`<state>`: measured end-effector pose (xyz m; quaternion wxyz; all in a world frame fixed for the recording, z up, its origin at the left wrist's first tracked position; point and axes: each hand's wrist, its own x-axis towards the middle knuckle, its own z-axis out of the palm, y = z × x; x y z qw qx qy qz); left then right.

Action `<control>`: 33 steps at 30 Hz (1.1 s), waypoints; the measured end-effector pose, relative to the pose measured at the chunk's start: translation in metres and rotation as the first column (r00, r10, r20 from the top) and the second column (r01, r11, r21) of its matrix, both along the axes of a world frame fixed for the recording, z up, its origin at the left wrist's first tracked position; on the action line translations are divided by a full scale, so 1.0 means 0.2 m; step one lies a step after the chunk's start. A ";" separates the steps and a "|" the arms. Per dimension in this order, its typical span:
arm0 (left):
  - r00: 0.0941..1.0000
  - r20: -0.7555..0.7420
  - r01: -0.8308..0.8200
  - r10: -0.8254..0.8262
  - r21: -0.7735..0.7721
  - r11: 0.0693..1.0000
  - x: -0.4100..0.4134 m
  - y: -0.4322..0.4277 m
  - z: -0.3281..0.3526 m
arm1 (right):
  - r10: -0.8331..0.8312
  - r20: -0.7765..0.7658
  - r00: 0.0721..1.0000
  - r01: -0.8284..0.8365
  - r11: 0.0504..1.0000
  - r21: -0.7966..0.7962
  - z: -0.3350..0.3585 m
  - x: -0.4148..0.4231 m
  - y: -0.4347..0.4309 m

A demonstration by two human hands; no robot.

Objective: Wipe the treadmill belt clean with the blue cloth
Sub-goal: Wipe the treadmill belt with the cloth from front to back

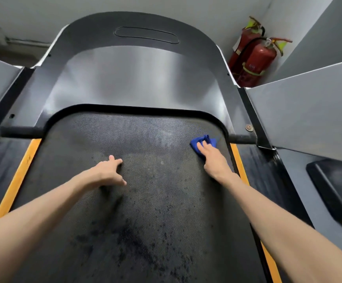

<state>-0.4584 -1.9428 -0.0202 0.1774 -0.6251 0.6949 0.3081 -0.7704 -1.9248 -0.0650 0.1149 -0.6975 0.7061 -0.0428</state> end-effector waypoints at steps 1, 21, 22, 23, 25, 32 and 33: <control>1.000 -0.012 0.012 -0.012 -0.020 1.000 -0.02 0.01 0.00 | 0.073 0.023 0.997 -0.072 0.996 -0.043 0.00 0.02 0.10; 0.993 0.058 0.115 -0.107 -0.171 0.978 -0.26 0.34 -0.14 | 0.463 0.039 0.886 -0.455 0.882 -0.125 -0.11 0.23 0.34; 0.992 0.099 0.102 -0.084 -0.196 0.975 -0.25 0.37 -0.15 | 0.383 0.039 0.923 -0.375 0.918 -0.132 -0.12 0.15 0.28; 0.989 0.128 0.104 -0.077 -0.215 0.971 -0.24 0.39 -0.15 | 0.237 0.061 0.970 -0.227 0.964 -0.138 -0.12 0.06 0.22; 0.979 0.156 0.165 -0.127 -0.265 0.950 -0.19 0.39 -0.17 | -0.080 0.090 0.993 0.091 0.988 -0.123 -0.09 -0.08 0.11; 0.970 0.116 0.236 -0.214 -0.235 0.943 -0.11 0.33 -0.20 | 0.069 0.116 0.991 -0.043 0.978 -0.206 -0.12 0.39 0.23; 0.972 0.104 0.230 -0.211 -0.227 0.946 -0.11 0.33 -0.20 | 0.132 0.101 0.986 -0.109 0.974 -0.201 -0.14 0.43 0.27</control>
